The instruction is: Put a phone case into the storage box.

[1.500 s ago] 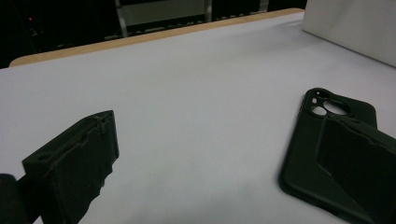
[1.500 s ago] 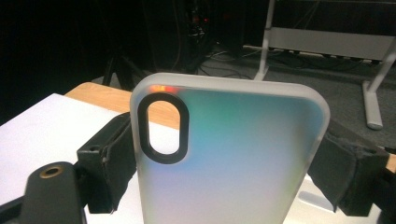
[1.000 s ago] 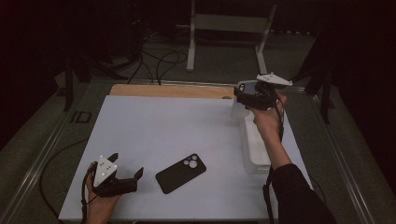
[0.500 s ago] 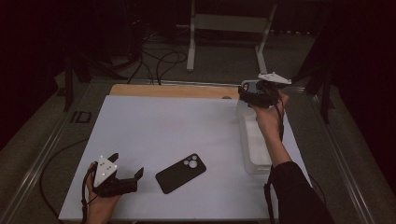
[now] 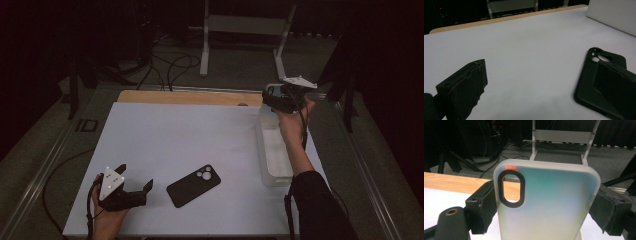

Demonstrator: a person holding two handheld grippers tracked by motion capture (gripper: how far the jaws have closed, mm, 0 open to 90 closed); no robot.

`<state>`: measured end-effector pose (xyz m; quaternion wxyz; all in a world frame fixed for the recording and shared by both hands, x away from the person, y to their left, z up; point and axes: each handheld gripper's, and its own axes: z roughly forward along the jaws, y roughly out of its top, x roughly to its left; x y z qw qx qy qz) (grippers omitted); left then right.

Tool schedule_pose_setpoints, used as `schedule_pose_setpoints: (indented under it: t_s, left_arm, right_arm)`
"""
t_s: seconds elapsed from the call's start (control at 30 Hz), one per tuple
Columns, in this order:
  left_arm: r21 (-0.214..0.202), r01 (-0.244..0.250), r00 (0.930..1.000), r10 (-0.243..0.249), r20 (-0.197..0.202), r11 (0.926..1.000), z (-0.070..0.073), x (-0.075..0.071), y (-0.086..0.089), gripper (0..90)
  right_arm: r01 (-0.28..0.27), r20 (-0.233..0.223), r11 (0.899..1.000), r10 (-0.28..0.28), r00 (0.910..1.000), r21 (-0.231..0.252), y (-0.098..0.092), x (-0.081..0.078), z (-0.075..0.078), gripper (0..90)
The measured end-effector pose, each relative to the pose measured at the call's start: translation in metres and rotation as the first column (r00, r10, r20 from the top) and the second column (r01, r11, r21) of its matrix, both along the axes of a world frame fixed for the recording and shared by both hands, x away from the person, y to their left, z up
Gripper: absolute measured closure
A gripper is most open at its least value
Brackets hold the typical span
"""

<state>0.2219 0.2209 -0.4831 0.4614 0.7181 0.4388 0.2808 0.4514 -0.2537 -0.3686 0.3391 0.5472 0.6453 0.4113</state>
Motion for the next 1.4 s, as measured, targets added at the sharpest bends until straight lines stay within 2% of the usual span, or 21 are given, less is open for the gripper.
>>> schedule_pose_setpoints:
  t_s: [0.37,1.03,1.4]
  left_arm:
    - [-0.005,-0.001,1.0,0.001,0.001,1.0,0.0,0.0,0.001,0.0]
    - [-0.007,-0.006,1.0,0.006,0.002,1.0,-0.001,-0.001,0.003,0.0]
    - [0.001,-0.003,1.0,0.003,-0.001,1.0,-0.002,-0.001,0.002,0.0]
  right_arm:
    - [0.037,-0.011,0.999,-0.037,0.9993,-0.015,-0.007,0.007,-0.006,16.3]
    - [0.049,-0.039,0.997,-0.051,0.9979,-0.067,-0.005,0.017,-0.023,16.3]
    - [0.06,-0.095,0.996,-0.067,0.9933,-0.07,-0.007,0.022,-0.052,16.3]
